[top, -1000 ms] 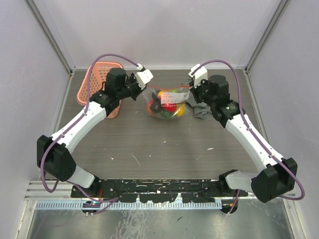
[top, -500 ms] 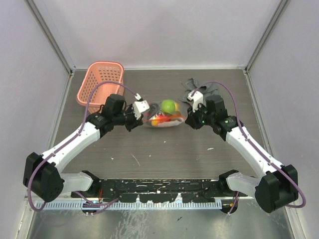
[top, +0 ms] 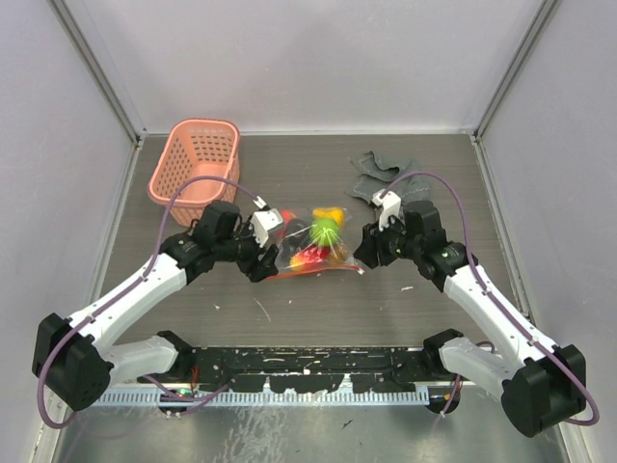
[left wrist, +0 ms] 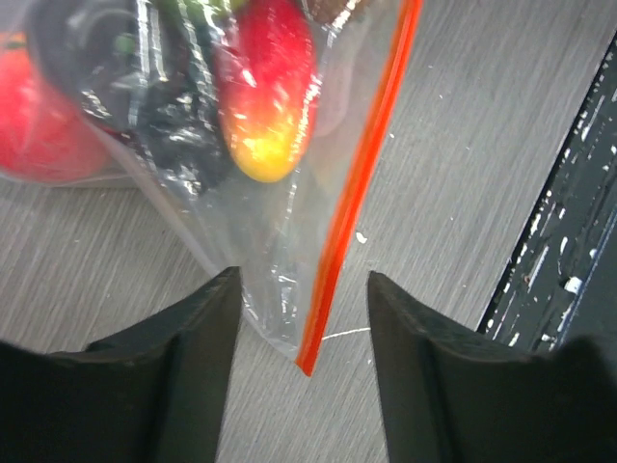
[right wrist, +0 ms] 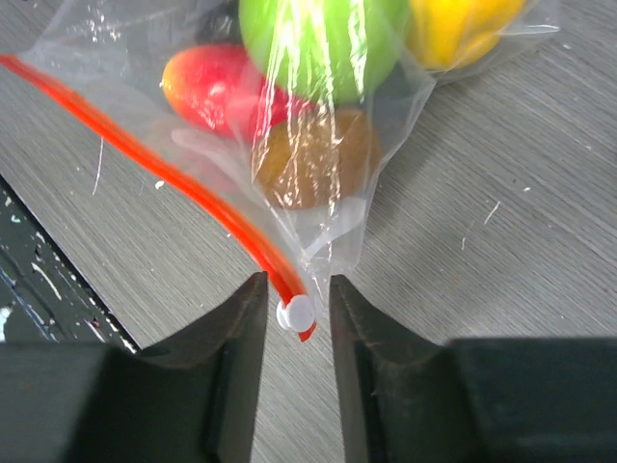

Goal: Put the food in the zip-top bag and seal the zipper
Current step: Place the zipper food storage bag at the center of the board, then reset both arms

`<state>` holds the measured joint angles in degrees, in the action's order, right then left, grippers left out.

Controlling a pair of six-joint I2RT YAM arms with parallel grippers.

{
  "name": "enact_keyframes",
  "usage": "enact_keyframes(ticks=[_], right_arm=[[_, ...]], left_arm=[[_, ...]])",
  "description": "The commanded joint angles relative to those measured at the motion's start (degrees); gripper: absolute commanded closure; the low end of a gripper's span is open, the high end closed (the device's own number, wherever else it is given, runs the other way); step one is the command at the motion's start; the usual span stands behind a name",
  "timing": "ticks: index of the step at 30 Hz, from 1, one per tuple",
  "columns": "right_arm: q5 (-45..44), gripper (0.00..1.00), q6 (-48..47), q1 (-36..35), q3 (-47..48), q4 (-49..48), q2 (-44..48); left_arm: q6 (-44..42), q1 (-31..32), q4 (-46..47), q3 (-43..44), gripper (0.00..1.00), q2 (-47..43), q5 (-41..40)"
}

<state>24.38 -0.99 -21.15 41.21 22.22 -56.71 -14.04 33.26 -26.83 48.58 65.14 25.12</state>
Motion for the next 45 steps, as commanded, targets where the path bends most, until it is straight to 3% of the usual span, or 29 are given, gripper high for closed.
enact_keyframes(ticks=[1,4,9,10,11,18,23,32,45], right_arm=[[-12.1,0.42,1.2,0.1,6.4,-2.9,2.1],[-22.0,0.28,1.5,0.6,8.2,-3.5,3.4],[-35.1,0.16,2.8,4.6,11.8,-4.2,4.4],[-38.1,0.03,3.3,5.7,12.4,-4.3,4.7],[-40.7,0.0,3.7,6.7,12.9,-4.6,5.2],[-54.1,0.0,1.9,8.9,15.3,-8.8,10.5],[-53.9,0.0,-0.6,8.9,15.2,-13.2,14.7],[-54.1,0.0,-1.7,8.9,14.7,-18.6,19.6],[-54.2,0.0,-0.1,8.9,14.1,-19.2,20.5]], left_arm=[[7.1,-1.2,2.6,4.7,0.33,-2.0,-7.3],[13.2,-5.7,4.1,6.4,0.29,-1.5,-8.9],[25.3,-17.7,6.8,8.2,0.14,-1.8,-7.7],[26.7,-19.3,6.8,8.7,0.07,-2.4,-8.4],[27.2,-20.1,6.7,9.2,0.04,-3.2,-9.8],[26.4,-21.5,9.0,10.8,0.02,-13.1,-29.6],[25.4,-21.5,10.9,12.3,0.02,-20.0,-40.0],[23.6,-21.5,20.1,8.6,0.02,-29.1,-42.7],[23.5,-21.5,19.9,8.0,0.02,-29.5,-43.4]])
